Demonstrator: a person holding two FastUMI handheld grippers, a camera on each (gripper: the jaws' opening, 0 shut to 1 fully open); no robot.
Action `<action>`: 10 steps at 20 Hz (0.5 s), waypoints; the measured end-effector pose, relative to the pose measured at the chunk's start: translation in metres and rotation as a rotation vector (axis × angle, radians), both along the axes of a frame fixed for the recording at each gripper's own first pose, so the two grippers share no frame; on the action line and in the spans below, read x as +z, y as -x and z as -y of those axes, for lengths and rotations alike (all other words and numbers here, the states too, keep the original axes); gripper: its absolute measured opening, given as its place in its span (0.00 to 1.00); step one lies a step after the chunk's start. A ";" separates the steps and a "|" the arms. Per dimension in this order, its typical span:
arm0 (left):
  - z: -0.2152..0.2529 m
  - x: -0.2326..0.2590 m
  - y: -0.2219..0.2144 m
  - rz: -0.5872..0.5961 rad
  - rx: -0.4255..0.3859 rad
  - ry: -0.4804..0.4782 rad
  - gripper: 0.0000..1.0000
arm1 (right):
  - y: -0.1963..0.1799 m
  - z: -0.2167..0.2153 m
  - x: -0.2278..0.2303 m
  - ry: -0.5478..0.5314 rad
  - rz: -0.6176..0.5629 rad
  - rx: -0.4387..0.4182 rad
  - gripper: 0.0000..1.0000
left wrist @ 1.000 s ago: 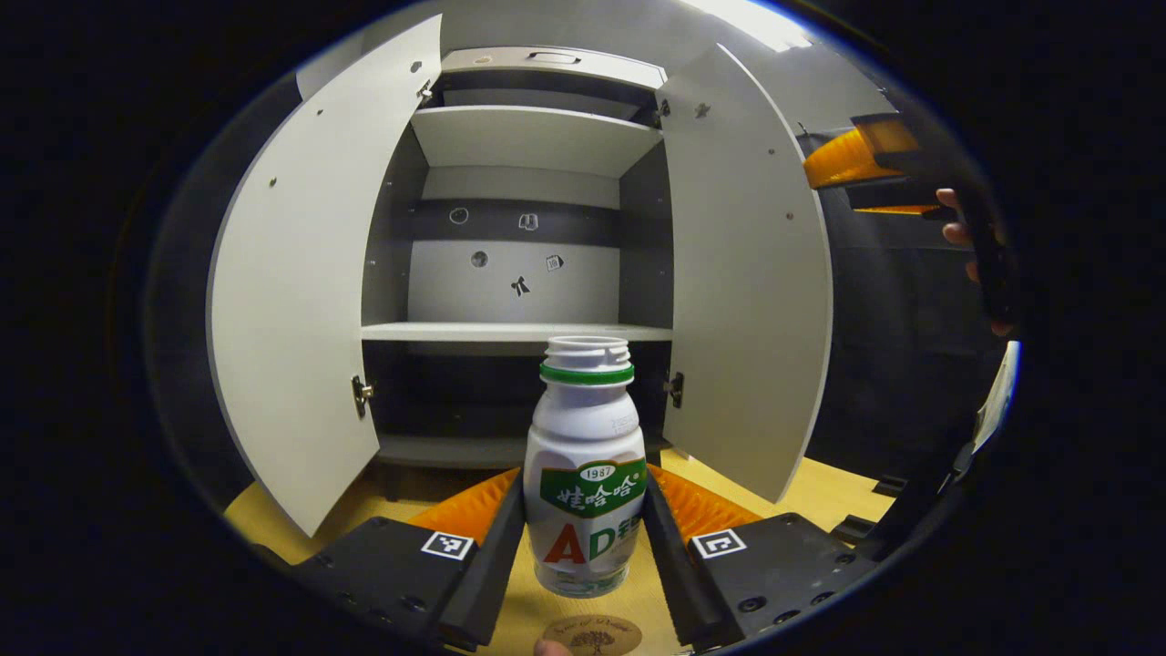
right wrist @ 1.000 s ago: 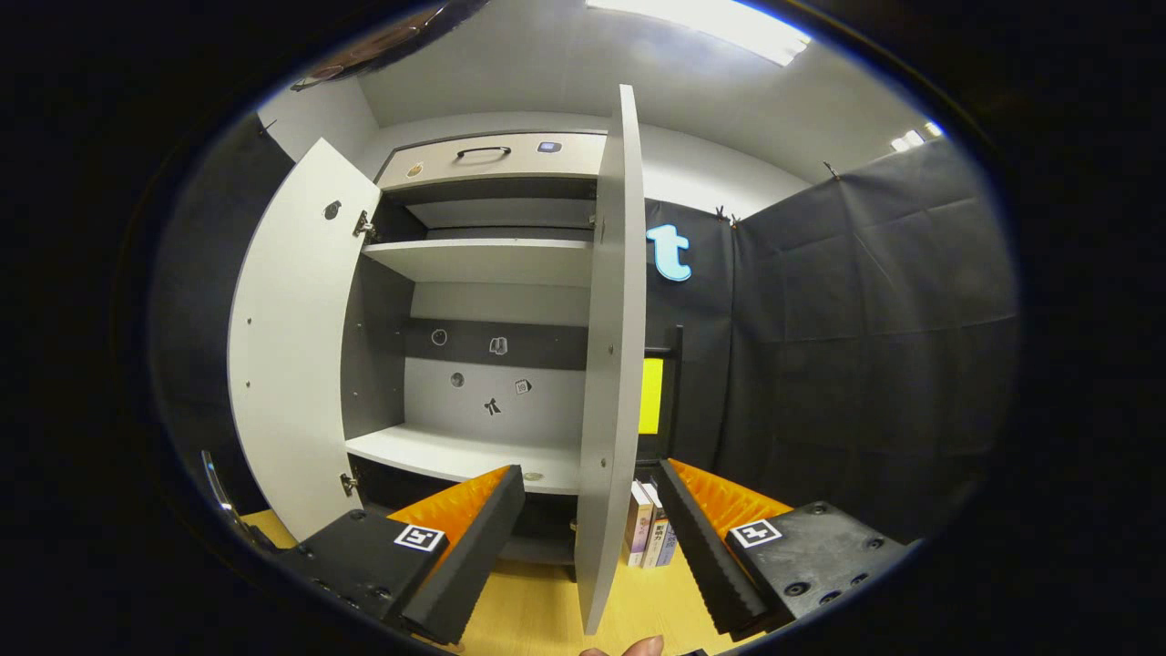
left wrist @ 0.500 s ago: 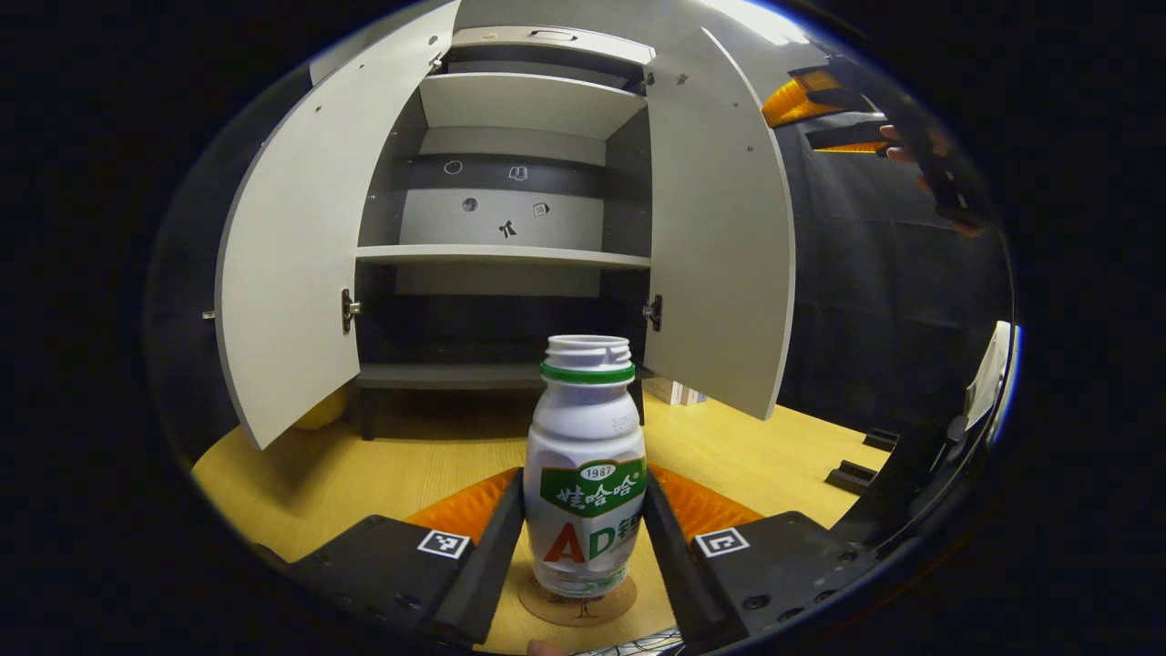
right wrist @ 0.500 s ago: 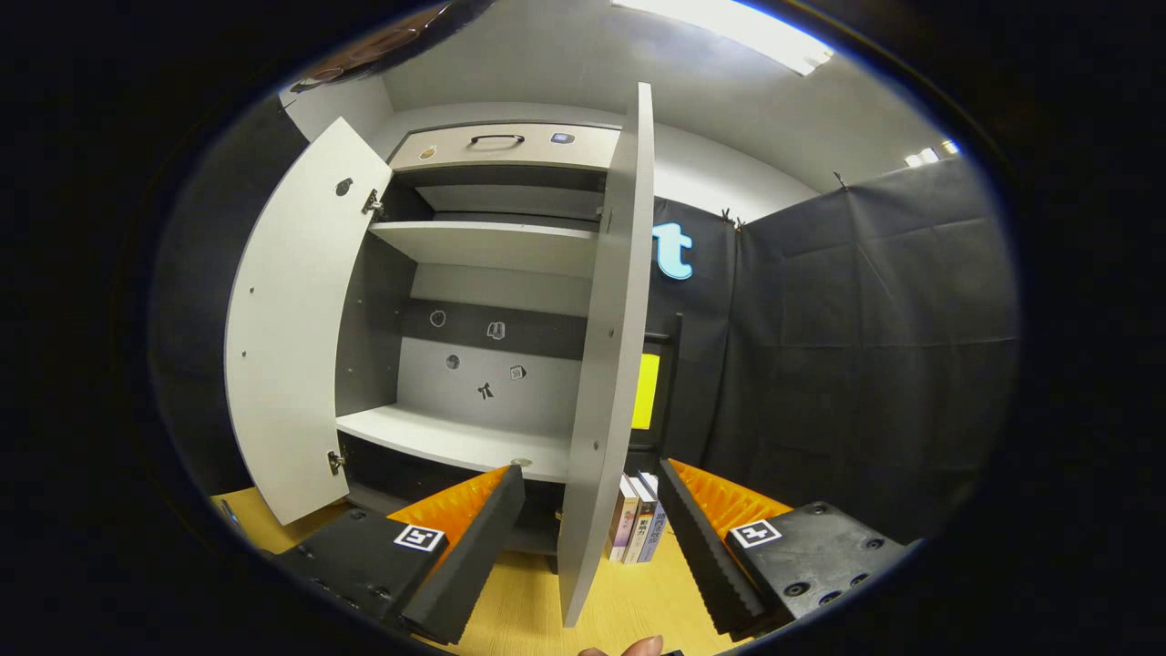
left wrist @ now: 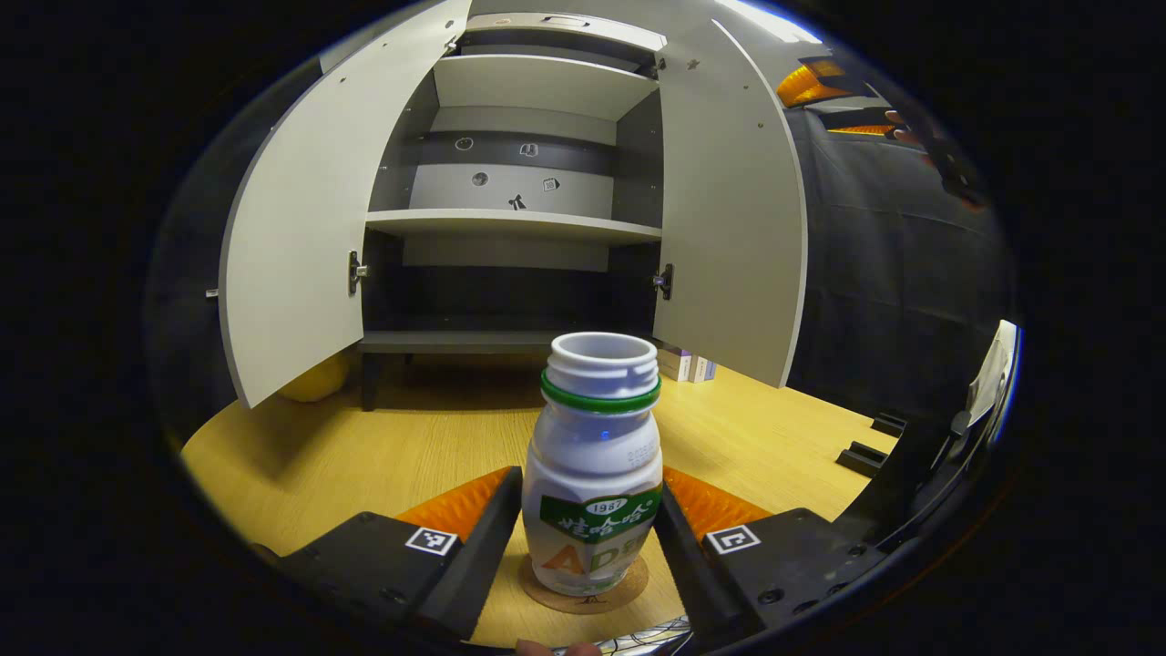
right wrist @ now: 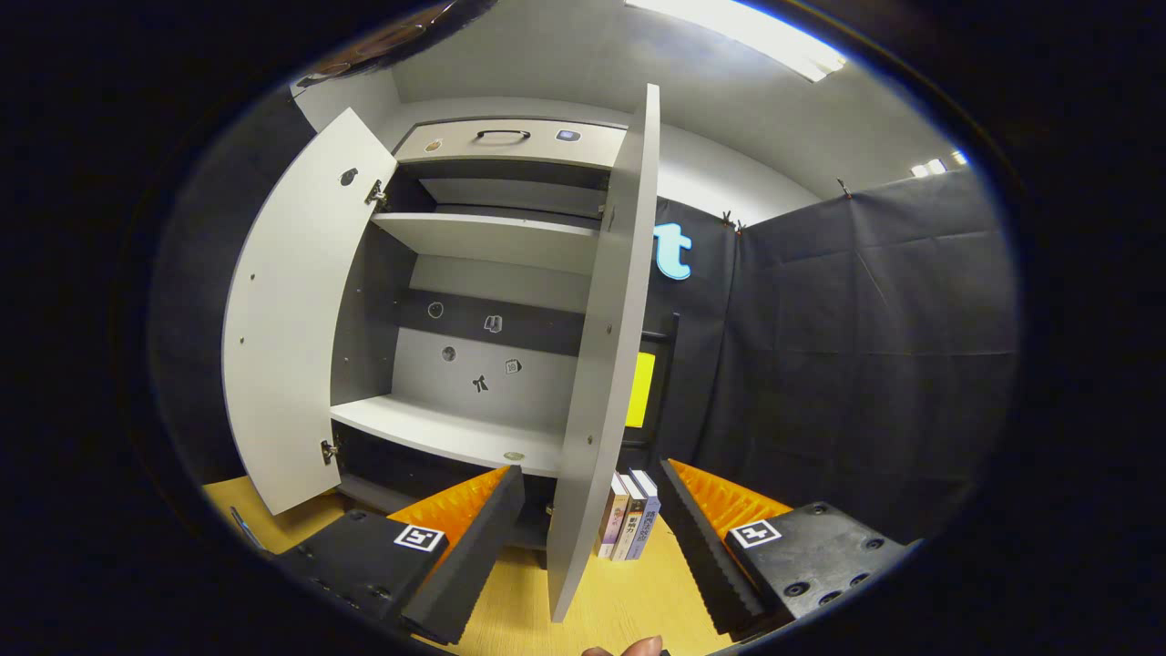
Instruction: Grasp the bottle in the cabinet with the left hand and place it on the coaster, then close the right door with the right hand and the left door with the left hand.
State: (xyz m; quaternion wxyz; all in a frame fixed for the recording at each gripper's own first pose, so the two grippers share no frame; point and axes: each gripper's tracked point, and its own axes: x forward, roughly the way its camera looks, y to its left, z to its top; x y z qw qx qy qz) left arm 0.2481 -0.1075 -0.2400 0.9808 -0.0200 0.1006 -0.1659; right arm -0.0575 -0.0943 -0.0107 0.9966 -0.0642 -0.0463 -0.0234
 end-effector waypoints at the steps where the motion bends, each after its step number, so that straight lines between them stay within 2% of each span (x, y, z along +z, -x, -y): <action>1: 0.001 -0.002 0.001 -0.006 -0.005 -0.003 0.87 | 0.000 -0.001 0.000 -0.001 -0.002 0.002 0.98; 4: 0.004 -0.008 0.005 -0.027 -0.028 -0.025 0.93 | -0.001 -0.002 0.001 -0.006 -0.001 0.004 0.98; 7: 0.005 -0.015 0.010 -0.049 -0.047 -0.038 0.93 | -0.001 0.000 0.003 -0.010 -0.001 -0.002 0.97; 10: 0.003 -0.019 0.021 -0.083 -0.064 -0.048 0.93 | -0.002 -0.008 0.000 -0.066 -0.023 0.044 0.97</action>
